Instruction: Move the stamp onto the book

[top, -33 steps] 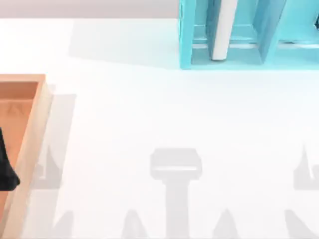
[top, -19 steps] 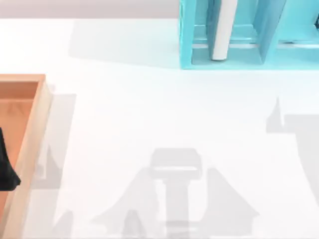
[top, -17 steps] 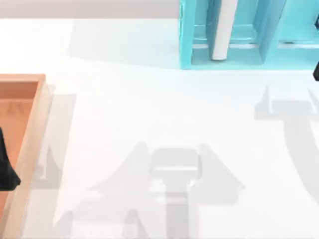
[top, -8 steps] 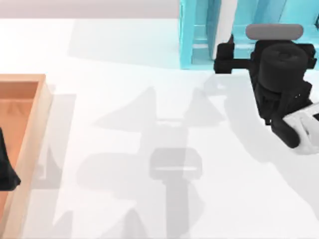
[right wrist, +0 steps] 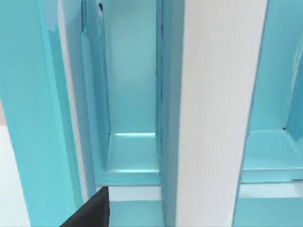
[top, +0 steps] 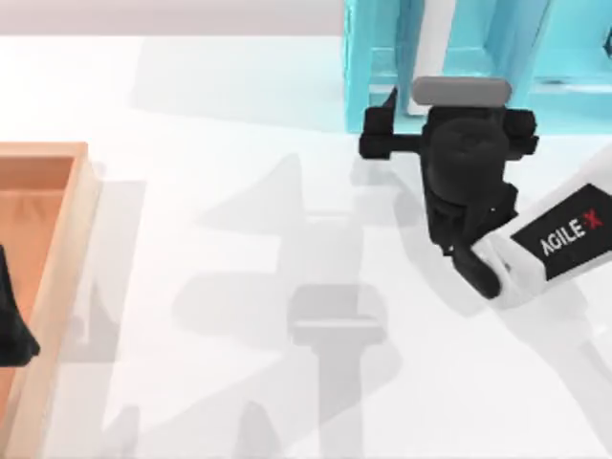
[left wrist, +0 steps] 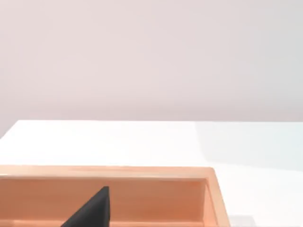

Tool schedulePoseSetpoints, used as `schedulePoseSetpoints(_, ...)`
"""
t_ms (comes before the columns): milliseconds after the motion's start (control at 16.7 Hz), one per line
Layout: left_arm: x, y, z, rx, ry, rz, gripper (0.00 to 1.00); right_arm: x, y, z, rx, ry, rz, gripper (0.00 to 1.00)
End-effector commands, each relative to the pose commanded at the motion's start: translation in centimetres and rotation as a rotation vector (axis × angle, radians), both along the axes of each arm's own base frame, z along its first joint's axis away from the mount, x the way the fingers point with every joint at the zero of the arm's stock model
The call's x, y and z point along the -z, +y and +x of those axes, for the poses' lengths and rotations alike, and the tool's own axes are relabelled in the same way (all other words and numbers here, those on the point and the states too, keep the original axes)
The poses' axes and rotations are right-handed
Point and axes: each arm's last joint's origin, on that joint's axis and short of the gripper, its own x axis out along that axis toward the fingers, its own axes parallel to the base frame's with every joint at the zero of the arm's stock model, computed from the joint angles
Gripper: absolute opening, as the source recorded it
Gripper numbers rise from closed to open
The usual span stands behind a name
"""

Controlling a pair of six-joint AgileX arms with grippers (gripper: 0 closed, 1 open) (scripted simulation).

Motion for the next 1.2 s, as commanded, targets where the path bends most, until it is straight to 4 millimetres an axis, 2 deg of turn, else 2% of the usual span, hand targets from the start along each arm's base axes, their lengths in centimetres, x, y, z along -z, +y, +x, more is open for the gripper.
schedulePoseSetpoints(360, 0.0, 0.0, 0.0, 0.000, 0.000, 0.000, 1.00, 0.1, -0.2, 0.4, 0.002, 0.003, -0.001, 1.00)
schedulePoseSetpoints(540, 0.0, 0.0, 0.0, 0.000, 0.000, 0.000, 1.00, 0.3, 0.1, 2.4, 0.000, 0.001, 0.000, 1.00)
schedulePoseSetpoints(960, 0.0, 0.0, 0.0, 0.000, 0.000, 0.000, 1.00, 0.9, -0.1, 9.1, 0.000, -0.002, 0.000, 1.00)
schedulePoseSetpoints(1200, 0.0, 0.0, 0.0, 0.000, 0.000, 0.000, 1.00, 1.0, -0.4, 9.9, 0.000, 0.000, 0.000, 1.00)
